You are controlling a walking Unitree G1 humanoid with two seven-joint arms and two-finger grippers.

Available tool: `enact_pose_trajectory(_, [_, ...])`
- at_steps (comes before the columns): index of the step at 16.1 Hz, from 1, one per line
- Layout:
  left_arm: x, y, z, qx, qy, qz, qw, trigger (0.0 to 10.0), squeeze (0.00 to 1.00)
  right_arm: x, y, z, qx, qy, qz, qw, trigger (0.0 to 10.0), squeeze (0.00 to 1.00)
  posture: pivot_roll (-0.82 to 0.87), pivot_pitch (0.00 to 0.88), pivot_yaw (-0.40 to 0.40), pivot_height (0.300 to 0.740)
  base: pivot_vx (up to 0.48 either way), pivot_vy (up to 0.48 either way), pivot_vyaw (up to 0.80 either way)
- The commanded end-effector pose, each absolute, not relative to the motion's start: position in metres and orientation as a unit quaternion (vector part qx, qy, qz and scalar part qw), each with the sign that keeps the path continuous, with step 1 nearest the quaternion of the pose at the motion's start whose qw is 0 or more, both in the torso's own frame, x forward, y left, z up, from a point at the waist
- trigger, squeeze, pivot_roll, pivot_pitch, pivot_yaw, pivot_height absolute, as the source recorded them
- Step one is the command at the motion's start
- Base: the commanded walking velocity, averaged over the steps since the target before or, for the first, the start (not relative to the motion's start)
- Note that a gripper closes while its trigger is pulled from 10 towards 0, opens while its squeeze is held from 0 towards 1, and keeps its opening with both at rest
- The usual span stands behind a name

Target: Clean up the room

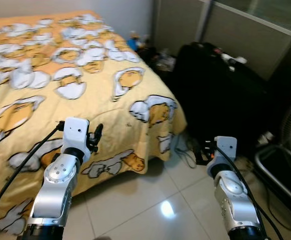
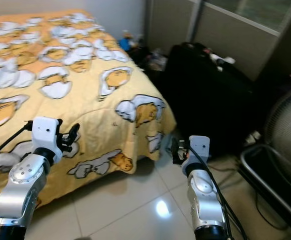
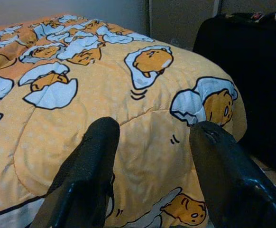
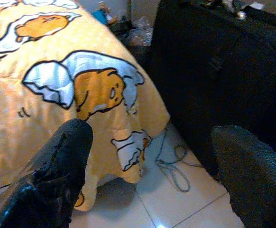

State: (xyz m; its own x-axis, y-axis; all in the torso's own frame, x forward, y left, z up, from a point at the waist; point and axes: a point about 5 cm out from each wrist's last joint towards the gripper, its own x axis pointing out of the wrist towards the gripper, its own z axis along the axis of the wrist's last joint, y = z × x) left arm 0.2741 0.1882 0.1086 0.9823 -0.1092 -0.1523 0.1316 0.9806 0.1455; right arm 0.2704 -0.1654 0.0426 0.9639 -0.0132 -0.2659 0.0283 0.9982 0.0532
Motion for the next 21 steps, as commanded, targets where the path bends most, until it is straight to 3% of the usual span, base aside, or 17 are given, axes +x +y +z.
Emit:
enact_pose_trajectory(1, [0.278,0.183,0.115,0.076,0.056,-0.077,0.993,10.0,0.0,0.273,-0.167,0.042,0.03,0.136,-0.015,0.99,10.0,0.0,0.03,0.0,-0.054,0.74,0.255,0.0,-0.58])
enact_pose_trajectory(7, [0.28,0.183,0.116,0.085,0.057,-0.083,0.991,10.0,0.0,0.277,-0.175,0.02,0.024,0.157,-0.016,0.987,10.0,0.0,0.03,0.0,-0.054,0.74,0.269,0.0,-0.77])
enact_pose_trajectory(11, [0.28,0.181,0.112,0.085,0.061,-0.084,0.991,10.0,0.0,0.28,-0.183,0.009,0.012,0.171,-0.021,0.985,10.0,0.0,0.02,0.0,-0.047,0.74,0.269,0.0,0.0])
enact_pose_trajectory(14, [0.278,0.179,0.108,0.081,0.065,-0.089,0.991,10.0,0.0,0.28,-0.18,0.017,0.01,0.153,-0.023,0.988,10.0,0.0,0.01,0.0,-0.042,0.74,0.273,0.0,-0.73])
enact_pose_trajectory(18, [0.276,0.178,0.1,0.066,0.072,-0.097,0.991,10.0,0.0,0.288,-0.173,0.064,0.023,0.024,-0.025,0.999,10.0,0.0,0.01,0.0,-0.042,0.74,0.274,0.0,-0.8])
enact_pose_trajectory(21, [0.276,0.176,0.1,0.065,0.069,-0.108,0.99,10.0,0.0,0.287,-0.167,0.077,0.008,-0.006,-0.006,1.0,10.0,0.0,0.01,0.0,-0.043,0.74,0.275,0.0,0.0])
